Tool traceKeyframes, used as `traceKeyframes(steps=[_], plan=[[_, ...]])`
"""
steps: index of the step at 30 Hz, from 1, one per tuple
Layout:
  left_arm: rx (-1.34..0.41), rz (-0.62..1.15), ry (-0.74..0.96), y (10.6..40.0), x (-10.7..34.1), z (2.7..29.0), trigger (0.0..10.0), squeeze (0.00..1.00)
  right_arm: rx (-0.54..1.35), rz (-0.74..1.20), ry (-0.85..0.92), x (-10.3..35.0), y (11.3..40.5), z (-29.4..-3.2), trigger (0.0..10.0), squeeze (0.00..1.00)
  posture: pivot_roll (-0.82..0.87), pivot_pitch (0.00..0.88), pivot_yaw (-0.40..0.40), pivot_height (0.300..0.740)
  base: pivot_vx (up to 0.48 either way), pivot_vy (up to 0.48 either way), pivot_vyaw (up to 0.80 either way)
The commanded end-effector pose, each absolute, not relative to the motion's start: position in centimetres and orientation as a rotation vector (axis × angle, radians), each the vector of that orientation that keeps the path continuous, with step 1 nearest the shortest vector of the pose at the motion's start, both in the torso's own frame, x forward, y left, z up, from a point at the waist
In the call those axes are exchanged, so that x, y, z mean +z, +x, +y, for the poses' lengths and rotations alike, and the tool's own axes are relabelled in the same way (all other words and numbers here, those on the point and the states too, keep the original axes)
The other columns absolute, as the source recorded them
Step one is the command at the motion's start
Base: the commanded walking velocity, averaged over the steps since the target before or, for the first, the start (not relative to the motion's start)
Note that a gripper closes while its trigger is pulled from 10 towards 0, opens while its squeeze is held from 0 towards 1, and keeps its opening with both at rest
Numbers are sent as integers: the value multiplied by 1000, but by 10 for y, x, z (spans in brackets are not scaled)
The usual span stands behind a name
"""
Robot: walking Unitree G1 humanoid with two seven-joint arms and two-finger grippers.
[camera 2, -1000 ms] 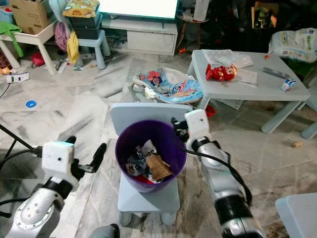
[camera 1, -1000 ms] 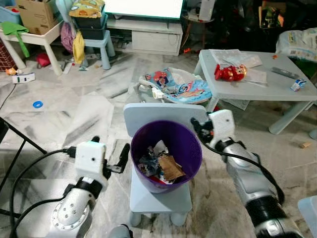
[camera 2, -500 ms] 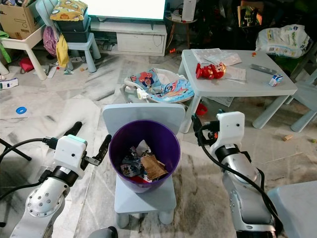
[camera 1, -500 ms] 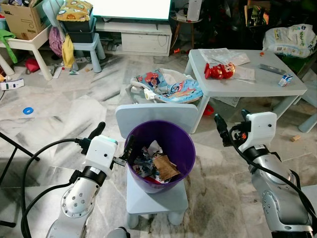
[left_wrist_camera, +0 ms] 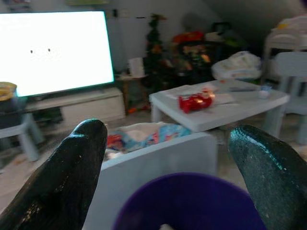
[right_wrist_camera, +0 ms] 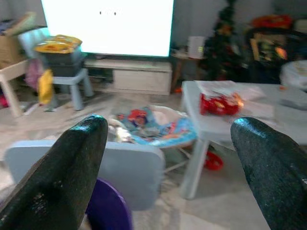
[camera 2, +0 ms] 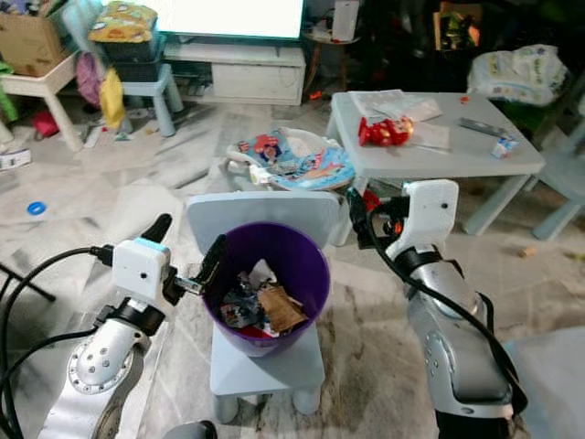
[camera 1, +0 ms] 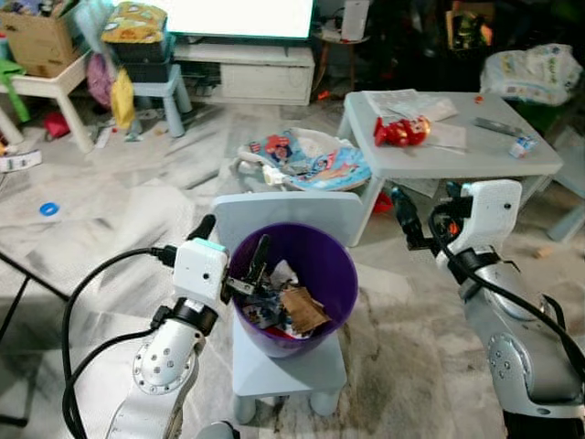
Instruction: Picking trash to rubbish bin
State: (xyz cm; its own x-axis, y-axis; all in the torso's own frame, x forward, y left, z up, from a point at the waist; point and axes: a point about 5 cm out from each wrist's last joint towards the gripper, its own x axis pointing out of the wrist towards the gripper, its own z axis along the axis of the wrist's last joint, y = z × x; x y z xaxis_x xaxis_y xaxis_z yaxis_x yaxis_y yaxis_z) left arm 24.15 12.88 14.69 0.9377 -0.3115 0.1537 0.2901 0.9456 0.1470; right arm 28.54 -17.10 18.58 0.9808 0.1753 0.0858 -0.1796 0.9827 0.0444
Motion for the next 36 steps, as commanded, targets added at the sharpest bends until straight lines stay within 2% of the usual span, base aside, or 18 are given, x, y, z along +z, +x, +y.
traceKeyframes(steps=[1, 23, 36], plan=[[-318, -182, 99, 239, 150, 127, 10000, 0, 172, -84, 42, 189, 283, -175, 10000, 0, 80, 81, -113, 740, 0, 0, -788], [-215, -133, 5, 251, 156, 131, 10000, 0, 174, -50, 40, 186, 283, -175, 10000, 0, 80, 84, -121, 740, 0, 0, -781], [-182, -108, -17, 253, 156, 132, 10000, 0, 192, -37, 40, 185, 285, -174, 10000, 0, 81, 83, -135, 740, 0, 0, 0]])
